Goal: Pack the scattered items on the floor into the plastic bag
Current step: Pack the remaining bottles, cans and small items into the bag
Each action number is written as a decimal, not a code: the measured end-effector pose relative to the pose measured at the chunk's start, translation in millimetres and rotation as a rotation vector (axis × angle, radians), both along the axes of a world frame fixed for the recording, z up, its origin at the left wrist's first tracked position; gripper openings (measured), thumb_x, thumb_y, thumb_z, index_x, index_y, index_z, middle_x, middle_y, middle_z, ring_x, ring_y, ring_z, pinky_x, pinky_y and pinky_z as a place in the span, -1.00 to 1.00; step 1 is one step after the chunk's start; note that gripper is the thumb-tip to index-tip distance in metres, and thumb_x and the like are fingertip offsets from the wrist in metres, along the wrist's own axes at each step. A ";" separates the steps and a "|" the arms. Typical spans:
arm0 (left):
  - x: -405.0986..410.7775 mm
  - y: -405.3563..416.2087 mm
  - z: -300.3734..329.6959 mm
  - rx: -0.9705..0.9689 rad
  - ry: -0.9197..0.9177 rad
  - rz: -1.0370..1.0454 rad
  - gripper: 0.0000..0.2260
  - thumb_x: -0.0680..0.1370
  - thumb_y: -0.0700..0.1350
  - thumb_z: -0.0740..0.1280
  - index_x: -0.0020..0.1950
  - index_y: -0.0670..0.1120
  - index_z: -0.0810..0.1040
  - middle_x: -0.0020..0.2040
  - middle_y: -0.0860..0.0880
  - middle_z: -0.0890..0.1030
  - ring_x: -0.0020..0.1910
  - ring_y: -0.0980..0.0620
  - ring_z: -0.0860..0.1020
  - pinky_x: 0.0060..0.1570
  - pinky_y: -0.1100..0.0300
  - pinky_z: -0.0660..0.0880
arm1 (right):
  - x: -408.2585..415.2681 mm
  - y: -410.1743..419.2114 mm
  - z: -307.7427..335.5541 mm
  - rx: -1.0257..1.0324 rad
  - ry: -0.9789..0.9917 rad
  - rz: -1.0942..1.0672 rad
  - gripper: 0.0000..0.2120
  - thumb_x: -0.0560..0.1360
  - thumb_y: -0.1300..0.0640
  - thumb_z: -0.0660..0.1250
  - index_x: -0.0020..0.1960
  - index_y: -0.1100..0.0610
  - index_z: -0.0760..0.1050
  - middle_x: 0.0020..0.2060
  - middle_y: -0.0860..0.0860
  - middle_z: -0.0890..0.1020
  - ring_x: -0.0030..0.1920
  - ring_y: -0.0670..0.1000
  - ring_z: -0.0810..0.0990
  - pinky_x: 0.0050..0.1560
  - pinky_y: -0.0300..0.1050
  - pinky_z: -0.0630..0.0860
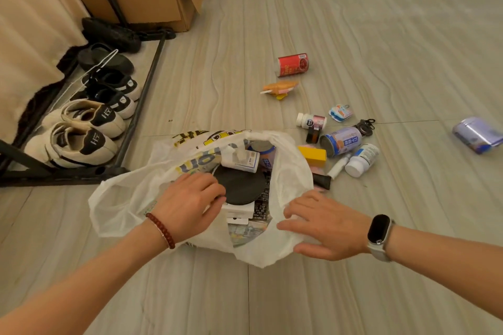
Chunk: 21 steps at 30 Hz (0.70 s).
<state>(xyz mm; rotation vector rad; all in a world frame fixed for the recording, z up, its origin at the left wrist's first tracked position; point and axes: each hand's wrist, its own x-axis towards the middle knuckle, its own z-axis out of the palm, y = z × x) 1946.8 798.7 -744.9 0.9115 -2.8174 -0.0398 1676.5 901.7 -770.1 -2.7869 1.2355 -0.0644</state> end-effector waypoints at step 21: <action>-259.2 7.9 -98.3 0.200 -0.512 -0.015 -0.61 0.57 -0.19 0.10 0.39 -0.18 0.19 0.37 -0.18 0.31 0.34 -0.16 0.29 0.25 -0.04 0.30 | -95.4 42.5 -83.8 0.574 0.243 -0.931 -0.65 0.53 0.31 0.09 0.31 0.23 0.20 0.25 0.17 0.35 0.22 0.17 0.38 0.05 0.02 0.38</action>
